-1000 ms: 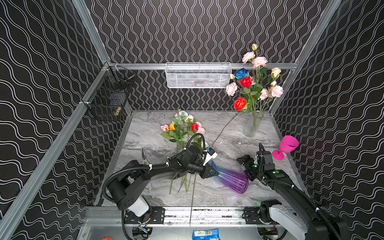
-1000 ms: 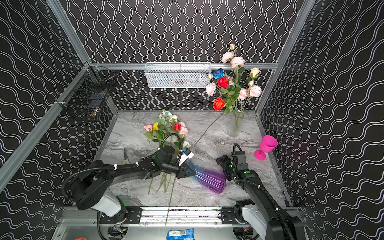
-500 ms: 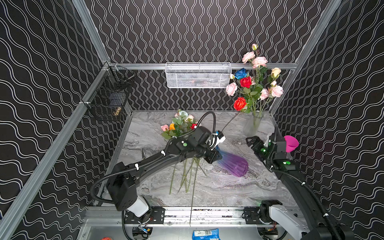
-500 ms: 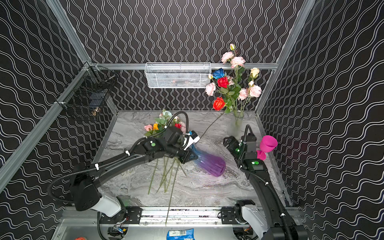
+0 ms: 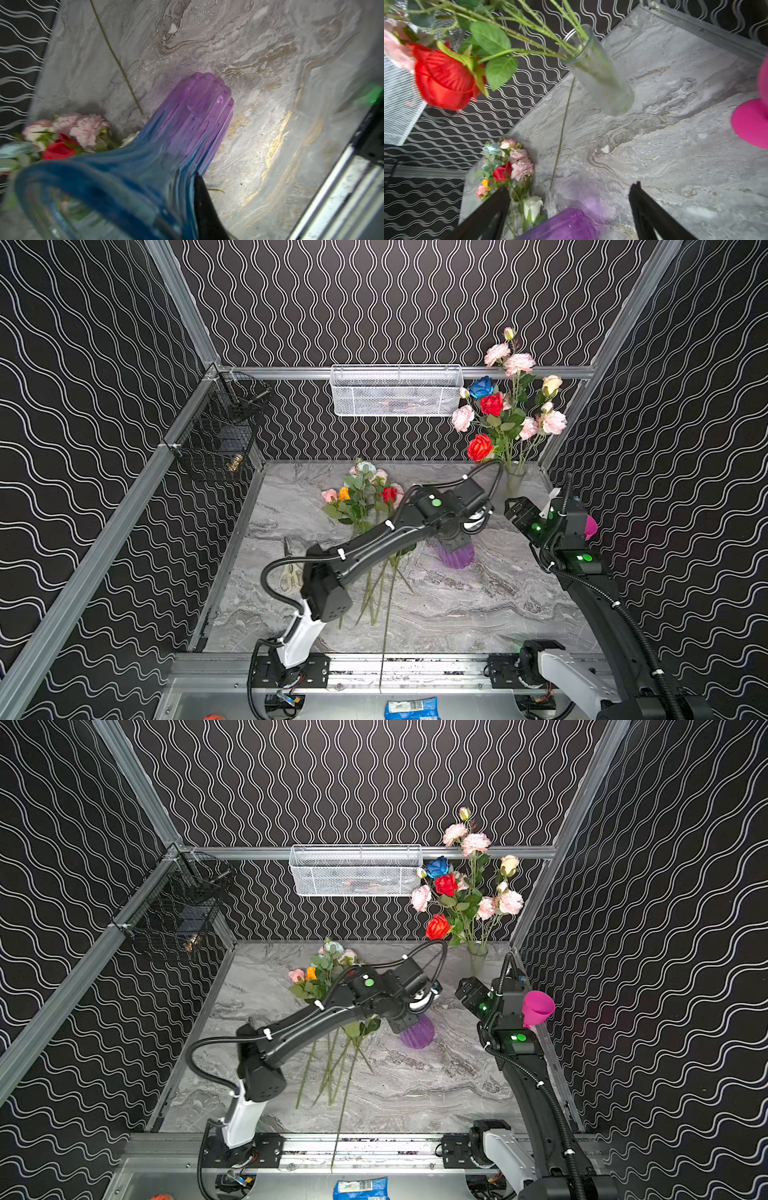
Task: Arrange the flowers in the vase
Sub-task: 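Stand the blue-purple vase upright on the table and open the left gripper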
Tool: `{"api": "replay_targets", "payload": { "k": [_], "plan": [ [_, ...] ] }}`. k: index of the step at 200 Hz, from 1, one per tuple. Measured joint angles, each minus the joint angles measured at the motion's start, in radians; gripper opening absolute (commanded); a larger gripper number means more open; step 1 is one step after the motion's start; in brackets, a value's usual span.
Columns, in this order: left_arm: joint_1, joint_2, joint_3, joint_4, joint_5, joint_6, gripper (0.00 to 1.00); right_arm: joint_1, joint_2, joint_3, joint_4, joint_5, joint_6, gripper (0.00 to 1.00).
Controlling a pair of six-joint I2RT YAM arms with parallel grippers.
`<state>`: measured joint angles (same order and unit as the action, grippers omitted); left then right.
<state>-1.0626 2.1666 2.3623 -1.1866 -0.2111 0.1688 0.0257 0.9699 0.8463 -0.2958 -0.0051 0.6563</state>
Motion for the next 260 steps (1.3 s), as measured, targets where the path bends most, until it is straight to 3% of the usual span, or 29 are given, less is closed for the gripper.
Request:
{"api": "replay_targets", "payload": {
  "k": [18, 40, 120, 142, 159, 182, 242, 260],
  "plan": [
    [-0.038, 0.065, 0.085, -0.034, -0.066, 0.067, 0.00, -0.023, -0.010, -0.020, -0.005, -0.005, -0.013, 0.92],
    [-0.072, 0.085, 0.087, -0.072, -0.120, 0.143, 0.00, -0.062, -0.017, -0.039, -0.008, -0.036, -0.014, 0.92],
    [-0.098, 0.124, 0.138, -0.212, -0.082, 0.320, 0.00, -0.108, -0.016, -0.060, -0.013, -0.135, -0.022, 0.92],
    [-0.101, 0.126, 0.143, -0.231, -0.068, 0.332, 0.11, -0.108, -0.021, -0.061, -0.016, -0.143, -0.029, 0.93],
    [-0.101, 0.126, 0.141, -0.232, -0.068, 0.335, 0.31, -0.108, -0.021, -0.063, -0.018, -0.144, -0.029, 0.93],
    [-0.101, 0.121, 0.137, -0.226, -0.077, 0.335, 0.49, -0.111, -0.021, -0.069, -0.019, -0.157, -0.034, 0.93],
    [-0.127, 0.008, 0.043, -0.111, -0.119, 0.335, 0.77, -0.111, -0.018, -0.069, -0.020, -0.179, -0.042, 0.94],
    [-0.128, -0.069, -0.022, -0.046, -0.137, 0.334, 0.78, -0.111, -0.021, -0.063, -0.020, -0.188, -0.047, 0.94]
  ]
}}
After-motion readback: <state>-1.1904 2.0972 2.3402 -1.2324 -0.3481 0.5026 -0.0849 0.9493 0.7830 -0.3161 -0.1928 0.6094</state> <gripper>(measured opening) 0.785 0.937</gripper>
